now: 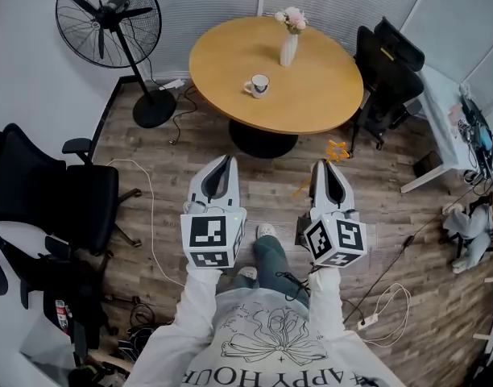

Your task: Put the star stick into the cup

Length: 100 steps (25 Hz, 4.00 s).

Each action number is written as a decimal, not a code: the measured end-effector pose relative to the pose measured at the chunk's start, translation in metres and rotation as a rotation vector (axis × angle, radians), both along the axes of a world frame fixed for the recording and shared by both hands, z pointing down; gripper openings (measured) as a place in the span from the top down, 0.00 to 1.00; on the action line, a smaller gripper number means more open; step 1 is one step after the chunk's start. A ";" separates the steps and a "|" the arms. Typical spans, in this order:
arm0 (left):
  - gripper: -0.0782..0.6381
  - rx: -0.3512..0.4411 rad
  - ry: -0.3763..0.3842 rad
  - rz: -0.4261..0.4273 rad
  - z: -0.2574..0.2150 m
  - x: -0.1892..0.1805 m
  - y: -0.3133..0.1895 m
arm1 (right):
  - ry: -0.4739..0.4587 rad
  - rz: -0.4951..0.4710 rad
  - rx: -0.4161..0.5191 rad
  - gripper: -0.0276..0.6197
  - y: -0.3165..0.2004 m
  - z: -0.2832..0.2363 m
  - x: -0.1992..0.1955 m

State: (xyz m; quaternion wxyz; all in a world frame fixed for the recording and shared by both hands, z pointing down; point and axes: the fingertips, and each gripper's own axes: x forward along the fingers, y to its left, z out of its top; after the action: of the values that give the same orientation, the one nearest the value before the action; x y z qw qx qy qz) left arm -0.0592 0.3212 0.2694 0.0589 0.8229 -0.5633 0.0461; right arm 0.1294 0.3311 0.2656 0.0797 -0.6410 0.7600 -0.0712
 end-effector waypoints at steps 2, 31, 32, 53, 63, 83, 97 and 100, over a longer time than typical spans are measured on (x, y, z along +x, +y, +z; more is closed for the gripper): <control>0.88 -0.004 -0.004 -0.005 0.003 0.001 -0.009 | 0.002 -0.006 -0.001 0.93 -0.011 0.001 0.000; 0.88 0.010 -0.040 -0.199 0.002 0.006 -0.271 | -0.036 -0.205 0.049 0.93 -0.315 -0.006 0.009; 0.88 0.006 -0.041 -0.204 0.004 0.006 -0.276 | -0.037 -0.214 0.044 0.93 -0.320 -0.004 0.008; 0.88 -0.081 -0.026 -0.162 0.045 -0.011 -0.402 | -0.023 -0.203 -0.022 0.93 -0.439 0.027 -0.017; 0.88 -0.115 -0.031 -0.087 0.058 -0.018 -0.499 | -0.019 -0.161 -0.059 0.93 -0.527 0.041 -0.036; 0.88 -0.269 -0.028 0.013 0.129 -0.024 -0.574 | -0.068 -0.082 -0.226 0.93 -0.592 0.110 -0.042; 0.88 -0.358 -0.034 0.033 0.169 -0.014 -0.570 | -0.086 -0.093 -0.283 0.93 -0.593 0.141 -0.039; 0.88 -0.378 -0.037 0.031 0.176 -0.011 -0.567 | -0.086 -0.109 -0.306 0.93 -0.594 0.150 -0.040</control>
State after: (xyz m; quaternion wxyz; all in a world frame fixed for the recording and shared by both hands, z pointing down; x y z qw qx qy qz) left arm -0.0698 -0.2453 0.4451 0.2014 0.8048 -0.5327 0.1673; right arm 0.0896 -0.2630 0.4156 0.0097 -0.5999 0.7698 -0.2179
